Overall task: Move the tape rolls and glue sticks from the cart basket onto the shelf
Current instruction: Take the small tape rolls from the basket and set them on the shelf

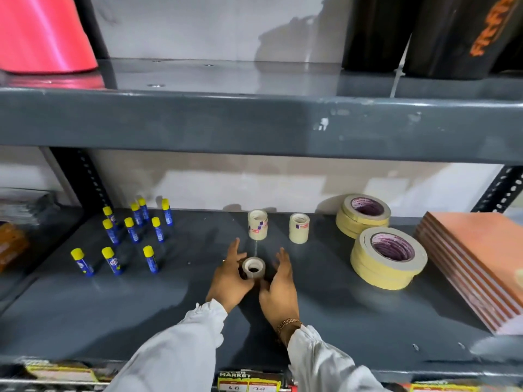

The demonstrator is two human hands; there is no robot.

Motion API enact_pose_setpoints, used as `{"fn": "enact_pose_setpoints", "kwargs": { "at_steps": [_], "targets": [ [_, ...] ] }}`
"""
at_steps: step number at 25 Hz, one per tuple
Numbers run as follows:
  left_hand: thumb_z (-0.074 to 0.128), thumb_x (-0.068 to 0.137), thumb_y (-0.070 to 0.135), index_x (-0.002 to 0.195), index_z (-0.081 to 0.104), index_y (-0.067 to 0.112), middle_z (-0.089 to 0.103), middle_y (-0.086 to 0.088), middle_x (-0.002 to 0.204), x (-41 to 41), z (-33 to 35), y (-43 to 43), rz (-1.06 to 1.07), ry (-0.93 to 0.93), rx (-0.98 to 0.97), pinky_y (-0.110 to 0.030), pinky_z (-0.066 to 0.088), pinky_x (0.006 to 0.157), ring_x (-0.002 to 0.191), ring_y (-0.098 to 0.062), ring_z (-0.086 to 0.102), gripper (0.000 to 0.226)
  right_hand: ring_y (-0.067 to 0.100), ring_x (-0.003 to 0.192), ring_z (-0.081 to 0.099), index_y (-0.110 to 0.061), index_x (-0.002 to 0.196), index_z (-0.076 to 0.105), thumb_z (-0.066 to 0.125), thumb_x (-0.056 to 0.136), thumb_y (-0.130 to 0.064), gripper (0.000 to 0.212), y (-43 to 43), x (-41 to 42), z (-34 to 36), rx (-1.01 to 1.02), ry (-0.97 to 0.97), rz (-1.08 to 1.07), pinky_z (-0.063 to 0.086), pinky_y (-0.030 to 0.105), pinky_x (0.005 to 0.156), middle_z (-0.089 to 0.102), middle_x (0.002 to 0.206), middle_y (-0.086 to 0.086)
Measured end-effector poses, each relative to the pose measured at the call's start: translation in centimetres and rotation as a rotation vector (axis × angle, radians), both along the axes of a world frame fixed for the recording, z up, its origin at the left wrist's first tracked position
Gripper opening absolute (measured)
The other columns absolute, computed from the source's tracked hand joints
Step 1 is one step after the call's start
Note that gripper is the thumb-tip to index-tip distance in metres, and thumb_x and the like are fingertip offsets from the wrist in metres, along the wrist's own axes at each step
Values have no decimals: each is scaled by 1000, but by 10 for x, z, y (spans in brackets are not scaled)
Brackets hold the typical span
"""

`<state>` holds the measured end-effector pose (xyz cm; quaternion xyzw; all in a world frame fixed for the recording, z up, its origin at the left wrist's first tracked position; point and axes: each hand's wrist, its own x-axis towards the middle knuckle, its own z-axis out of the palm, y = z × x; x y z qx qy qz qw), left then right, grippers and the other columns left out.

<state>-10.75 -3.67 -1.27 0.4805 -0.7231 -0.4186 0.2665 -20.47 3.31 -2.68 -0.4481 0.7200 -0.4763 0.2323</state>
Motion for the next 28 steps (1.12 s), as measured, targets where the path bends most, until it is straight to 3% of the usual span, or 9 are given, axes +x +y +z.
{"fn": "enact_pose_setpoints", "kwargs": {
  "at_steps": [4,9,11,15,18,20,22,24,28],
  "targets": [
    [73,76,30,144,15,25,41,1,144,38,0,22,44,-67,-86,-36,36,105,130,-22,40,89,25,135,32,-6,144,22,56,83,1,71,18,13,-1,-27,72,-158,31,36,111,30,148,12],
    [51,91,33,131,43,13,60,-9,127,96,-10,68,39,-321,-420,-39,41,98,115,-32,54,45,35,129,37,0,135,37,47,87,-16,52,59,74,-8,-162,346,-210,26,45,111,43,139,21],
    [41,91,35,120,54,9,66,-13,117,120,-23,84,11,-363,-607,-39,37,103,111,-33,58,41,36,130,33,-3,130,39,42,89,-24,46,84,104,-31,-224,522,-162,20,47,112,43,138,24],
    [41,87,27,123,48,8,54,-14,132,185,-84,125,62,-323,-816,-39,14,112,126,-28,39,41,38,133,29,-3,128,45,26,99,-37,48,151,167,-111,-182,704,164,13,47,114,41,140,23],
    [39,86,33,123,45,12,58,-17,127,250,-180,165,-63,-561,-627,-42,14,109,120,-33,47,43,34,120,52,-11,120,51,25,96,-31,41,207,203,-200,104,776,484,21,44,108,59,126,16],
    [43,84,31,118,48,16,66,-16,115,282,-246,190,-227,-729,-401,-45,32,103,105,-35,62,38,29,99,66,-19,101,67,31,83,-23,40,228,214,-253,295,727,643,49,41,90,70,108,11],
    [63,63,23,111,57,12,71,-20,99,302,-302,209,-317,-815,-98,-46,57,76,86,-38,69,50,25,85,71,-24,85,74,29,87,-22,45,230,225,-290,417,728,720,59,37,66,73,99,7],
    [57,66,23,115,52,11,72,-20,97,317,-352,223,-318,-848,56,-47,59,61,82,-37,70,51,28,80,70,-25,83,74,35,83,-24,39,223,237,-315,487,792,784,56,36,62,73,96,8],
    [43,90,22,125,48,18,62,-14,121,313,-375,240,-191,-808,194,-46,52,88,108,-32,59,36,33,83,67,-22,90,74,43,78,-31,34,216,262,-349,581,819,960,58,42,68,71,94,9]
  ]
}}
